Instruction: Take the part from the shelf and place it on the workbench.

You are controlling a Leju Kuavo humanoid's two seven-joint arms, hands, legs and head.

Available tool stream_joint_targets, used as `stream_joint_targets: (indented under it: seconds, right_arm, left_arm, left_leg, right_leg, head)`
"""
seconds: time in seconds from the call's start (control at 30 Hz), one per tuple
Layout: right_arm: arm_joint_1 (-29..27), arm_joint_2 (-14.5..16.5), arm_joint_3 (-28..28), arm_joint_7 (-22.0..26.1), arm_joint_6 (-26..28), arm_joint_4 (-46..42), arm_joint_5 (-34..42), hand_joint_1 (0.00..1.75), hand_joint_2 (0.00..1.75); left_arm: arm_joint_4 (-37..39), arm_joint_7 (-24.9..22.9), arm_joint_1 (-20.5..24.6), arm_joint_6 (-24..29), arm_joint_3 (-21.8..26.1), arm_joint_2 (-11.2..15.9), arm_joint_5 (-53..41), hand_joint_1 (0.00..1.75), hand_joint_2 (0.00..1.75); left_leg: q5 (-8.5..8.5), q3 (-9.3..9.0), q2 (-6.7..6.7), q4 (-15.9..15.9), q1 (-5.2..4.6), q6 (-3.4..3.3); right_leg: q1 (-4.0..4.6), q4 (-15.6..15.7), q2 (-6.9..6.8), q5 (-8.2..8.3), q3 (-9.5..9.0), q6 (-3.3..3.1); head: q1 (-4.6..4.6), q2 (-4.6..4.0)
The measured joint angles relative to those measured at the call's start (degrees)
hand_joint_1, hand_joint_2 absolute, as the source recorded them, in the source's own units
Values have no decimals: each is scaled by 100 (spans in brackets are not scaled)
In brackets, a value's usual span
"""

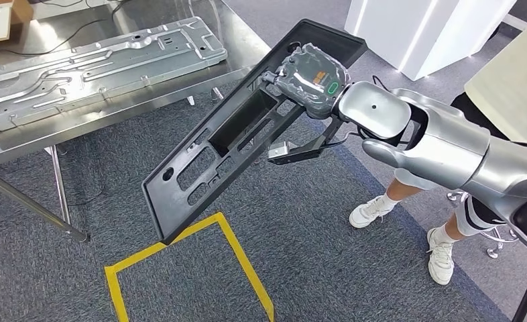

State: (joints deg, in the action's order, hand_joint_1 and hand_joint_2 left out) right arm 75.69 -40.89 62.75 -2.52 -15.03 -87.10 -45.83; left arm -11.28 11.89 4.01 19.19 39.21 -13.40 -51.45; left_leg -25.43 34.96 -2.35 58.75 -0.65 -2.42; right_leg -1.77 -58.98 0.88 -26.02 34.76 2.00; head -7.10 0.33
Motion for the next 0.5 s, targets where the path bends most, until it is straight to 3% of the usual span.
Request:
stream_joint_targets:
  seconds: [0.23,0.37,0.43,0.5]
  right_arm:
    - [2,-9,6,-2,-11,-1,-53,175,175]
    - [0,-31,6,-2,11,-7,-45,175,175]
    - [5,-53,5,-2,44,-13,-31,175,175]
    - [4,-73,7,-2,70,-15,-23,175,175]
  left_arm:
    - [0,0,-1,5,8,3,-4,0,175]
    - [0,0,1,15,17,4,-10,0,175]
    - [0,0,2,15,17,1,-13,0,175]
    - [0,0,2,15,17,-2,-15,0,175]
  left_leg:
    - [-18,22,0,43,-26,-46]
    - [10,4,13,0,-9,-135]
    - [66,-47,34,-100,21,-202]
    - [85,-60,47,-130,21,-236]
  right_leg:
    - [-18,7,0,11,0,30]
    - [-20,35,0,17,-19,99]
    - [-9,-207,-22,-163,81,107]
    - [2,-892,-43,-534,404,97]
  head:
    - [0,0]
    - [-1,0]
    - [-2,0]
    - [-3,0]
